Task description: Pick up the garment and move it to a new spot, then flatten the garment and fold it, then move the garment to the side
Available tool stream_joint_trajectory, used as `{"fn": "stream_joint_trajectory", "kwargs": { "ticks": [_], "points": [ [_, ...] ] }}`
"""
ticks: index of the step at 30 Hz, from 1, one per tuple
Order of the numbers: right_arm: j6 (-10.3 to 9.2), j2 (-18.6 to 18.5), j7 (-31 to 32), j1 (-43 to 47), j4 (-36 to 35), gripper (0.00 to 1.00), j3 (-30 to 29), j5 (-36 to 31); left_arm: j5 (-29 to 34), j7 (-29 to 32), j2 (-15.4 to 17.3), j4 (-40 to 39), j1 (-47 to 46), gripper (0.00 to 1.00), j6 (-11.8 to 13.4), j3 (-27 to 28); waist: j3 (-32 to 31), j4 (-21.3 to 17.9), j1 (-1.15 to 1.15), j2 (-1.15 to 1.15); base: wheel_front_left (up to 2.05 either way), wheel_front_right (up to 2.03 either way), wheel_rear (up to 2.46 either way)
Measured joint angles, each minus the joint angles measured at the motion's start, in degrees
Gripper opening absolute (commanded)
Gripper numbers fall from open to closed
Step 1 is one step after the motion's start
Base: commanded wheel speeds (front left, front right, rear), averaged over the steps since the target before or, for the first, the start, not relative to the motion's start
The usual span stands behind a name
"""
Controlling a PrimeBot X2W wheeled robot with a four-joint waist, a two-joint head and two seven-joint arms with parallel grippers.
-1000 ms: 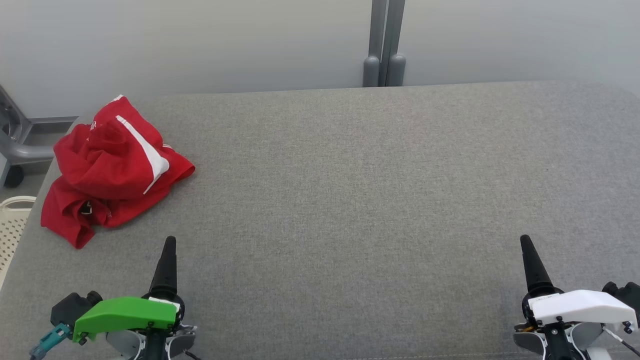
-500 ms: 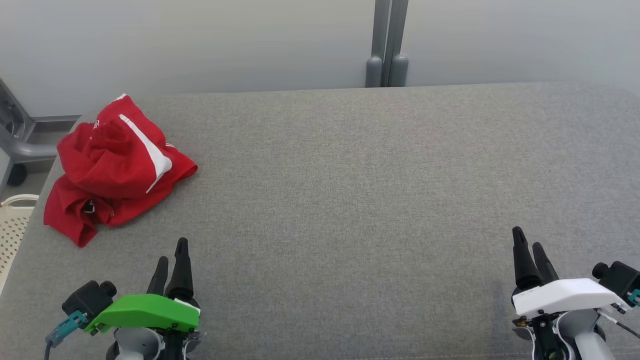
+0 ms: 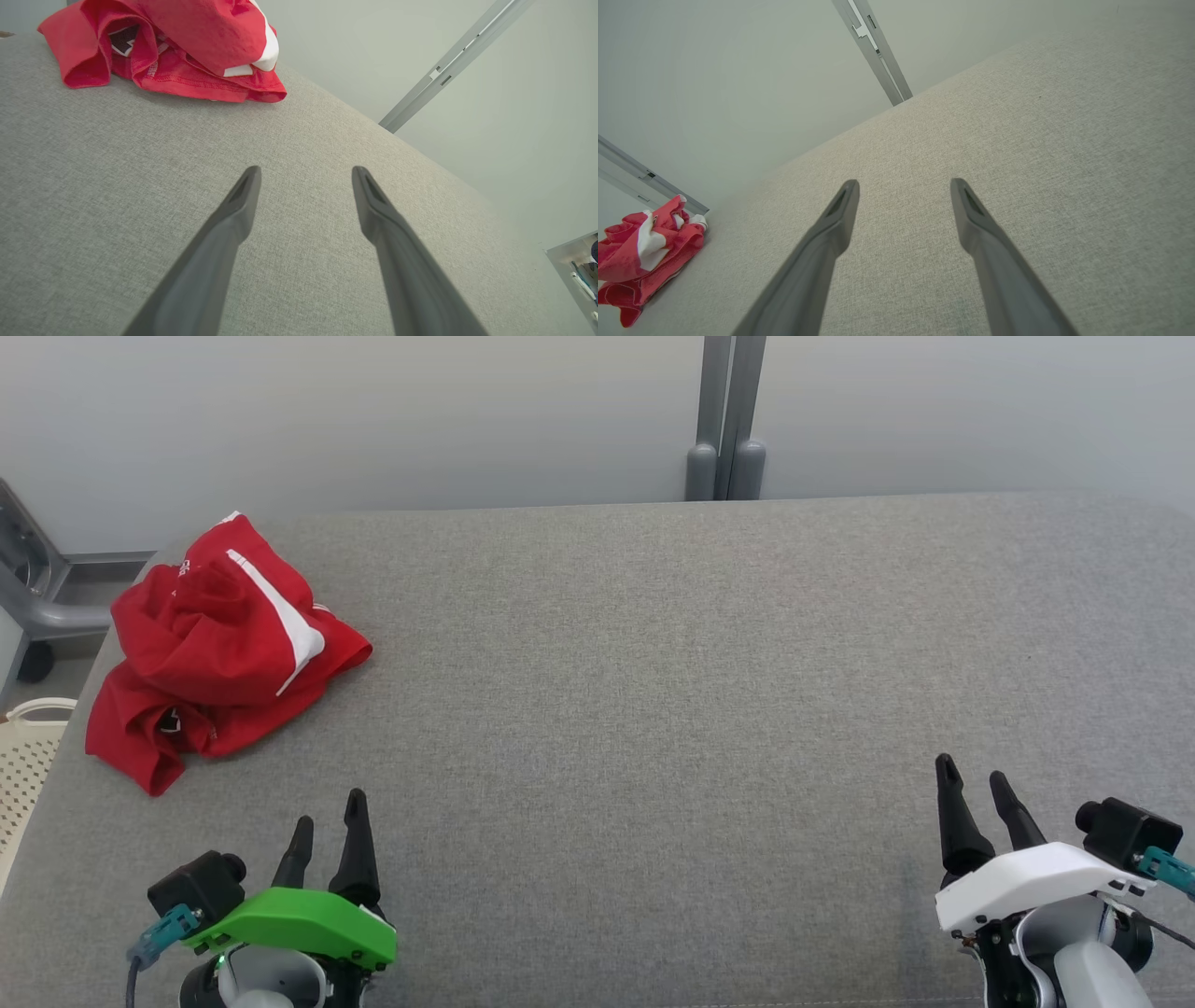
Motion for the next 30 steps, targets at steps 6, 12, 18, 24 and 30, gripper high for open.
{"fn": "stream_joint_trajectory", "kwargs": {
  "ticks": [6,12,18,24,30],
  "points": [
    [0.0,0.0,0.0,0.0,-0.9,1.0,0.6,-5.7,4.7,-1.1,0.5,1.6,-1.0,1.0,0.6,-0.9,-0.1,0.1,0.0,0.0,0.0,0.0,0.0],
    [0.01,-0.1,0.5,0.0,-1.6,1.0,1.2,-10.6,8.8,-1.9,1.0,2.6,-1.5,1.0,1.1,-1.8,-0.2,0.0,0.0,0.0,0.0,0.0,0.0],
    [0.01,-0.1,0.5,0.1,-1.8,1.0,1.5,-14.9,12.6,-3.0,1.1,2.5,-1.8,1.0,1.1,-2.8,-0.4,0.2,0.0,0.0,0.0,0.0,0.0],
    [0.01,-0.2,0.7,0.3,-1.7,1.0,1.4,-18.2,15.5,-4.0,1.2,2.7,-1.8,1.0,1.0,-3.5,-0.7,0.4,0.0,0.0,0.0,0.0,0.0],
    [0.01,-0.2,1.0,0.5,-1.1,1.0,1.1,-21.5,18.3,-4.8,1.3,3.1,-1.8,1.0,1.0,-4.1,-1.0,0.5,0.0,0.0,0.0,0.0,0.0]
  ]
}}
